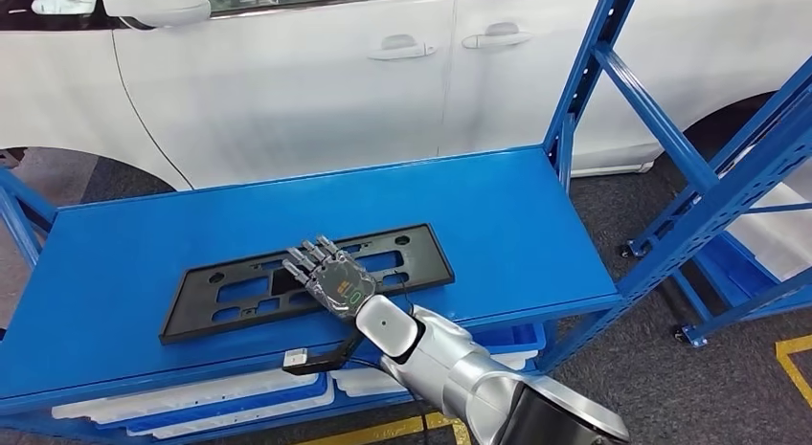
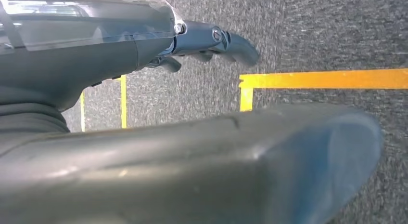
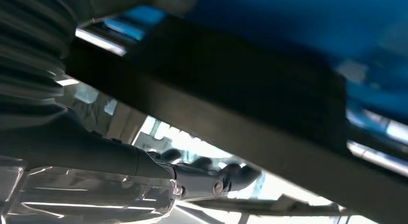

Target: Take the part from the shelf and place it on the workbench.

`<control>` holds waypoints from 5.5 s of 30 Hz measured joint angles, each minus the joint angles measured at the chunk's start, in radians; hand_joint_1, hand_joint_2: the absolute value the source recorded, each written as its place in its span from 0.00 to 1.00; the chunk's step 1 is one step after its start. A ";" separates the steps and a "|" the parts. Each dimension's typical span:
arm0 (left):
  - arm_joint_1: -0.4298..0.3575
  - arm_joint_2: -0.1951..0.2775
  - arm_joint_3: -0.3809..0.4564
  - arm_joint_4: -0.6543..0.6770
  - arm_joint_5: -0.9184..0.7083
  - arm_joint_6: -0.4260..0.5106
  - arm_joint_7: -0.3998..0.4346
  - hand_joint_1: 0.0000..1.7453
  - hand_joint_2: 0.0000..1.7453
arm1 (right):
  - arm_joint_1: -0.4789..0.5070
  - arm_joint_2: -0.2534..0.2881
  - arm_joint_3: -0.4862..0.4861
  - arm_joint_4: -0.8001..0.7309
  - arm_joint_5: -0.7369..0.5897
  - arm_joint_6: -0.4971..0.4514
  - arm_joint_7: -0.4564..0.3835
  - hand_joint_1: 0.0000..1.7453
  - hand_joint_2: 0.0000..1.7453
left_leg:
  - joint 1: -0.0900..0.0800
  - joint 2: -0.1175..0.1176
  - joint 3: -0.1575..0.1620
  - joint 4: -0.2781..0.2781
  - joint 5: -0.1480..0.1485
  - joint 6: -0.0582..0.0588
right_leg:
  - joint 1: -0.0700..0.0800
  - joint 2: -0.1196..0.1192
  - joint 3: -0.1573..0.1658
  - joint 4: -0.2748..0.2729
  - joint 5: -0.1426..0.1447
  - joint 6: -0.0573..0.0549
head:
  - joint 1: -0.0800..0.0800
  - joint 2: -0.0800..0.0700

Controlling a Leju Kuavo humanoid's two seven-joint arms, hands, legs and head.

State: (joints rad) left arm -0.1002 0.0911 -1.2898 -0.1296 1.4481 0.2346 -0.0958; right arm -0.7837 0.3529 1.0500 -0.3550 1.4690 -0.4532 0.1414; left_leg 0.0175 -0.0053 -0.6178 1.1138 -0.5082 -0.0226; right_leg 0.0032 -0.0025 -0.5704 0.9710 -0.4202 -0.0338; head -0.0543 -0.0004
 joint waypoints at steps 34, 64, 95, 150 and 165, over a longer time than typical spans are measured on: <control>0.001 0.012 -0.025 0.000 0.000 -0.078 -0.129 0.00 1.00 | -0.017 -0.003 -0.117 0.031 -0.059 -0.069 -0.084 1.00 1.00 | 0.006 -0.001 -0.090 0.167 -0.053 -0.011 | 0.001 0.001 -0.006 0.009 -0.004 -0.002 | 0.000 0.000; 0.006 0.013 0.036 0.000 0.000 -0.098 -0.112 0.00 1.00 | 0.532 -0.266 -0.575 -1.571 -1.702 0.719 -0.820 1.00 1.00 | -0.005 -0.002 -0.063 0.163 -0.097 0.002 | 0.003 -0.005 -0.030 0.025 0.002 0.003 | 0.001 0.000; 0.001 0.029 0.016 0.002 0.000 -0.085 -0.072 0.00 1.00 | 0.500 -0.365 -0.481 -1.597 -1.656 0.777 -0.822 1.00 1.00 | -0.001 0.000 -0.092 0.162 -0.061 -0.010 | 0.002 -0.007 0.001 0.004 -0.006 0.001 | 0.001 0.000; -0.014 0.012 -0.050 0.003 0.000 -0.069 -0.062 0.00 1.00 | 0.565 -0.538 -0.596 -1.607 -1.705 0.889 -0.822 1.00 1.00 | -0.002 0.013 -0.024 -0.115 0.144 0.001 | -0.014 -0.001 0.091 0.012 -0.096 0.033 | 0.000 0.000; -0.012 0.017 -0.050 0.003 0.000 -0.053 -0.063 0.00 1.00 | 0.576 -0.530 -0.613 -1.608 -1.671 0.900 -0.822 1.00 1.00 | -0.005 0.011 0.066 -0.111 0.054 0.025 | 0.002 -0.007 0.024 0.033 -0.044 0.032 | 0.000 0.000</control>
State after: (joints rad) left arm -0.1126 0.1085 -1.3401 -0.1263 1.4481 0.1815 -0.1587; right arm -0.2078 -0.1770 0.4375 -1.9631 -0.2024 0.4467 -0.6809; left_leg 0.0126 0.0059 -0.5516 1.0029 -0.4542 0.0023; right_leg 0.0051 -0.0095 -0.5466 1.0040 -0.4646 -0.0014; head -0.0541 -0.0004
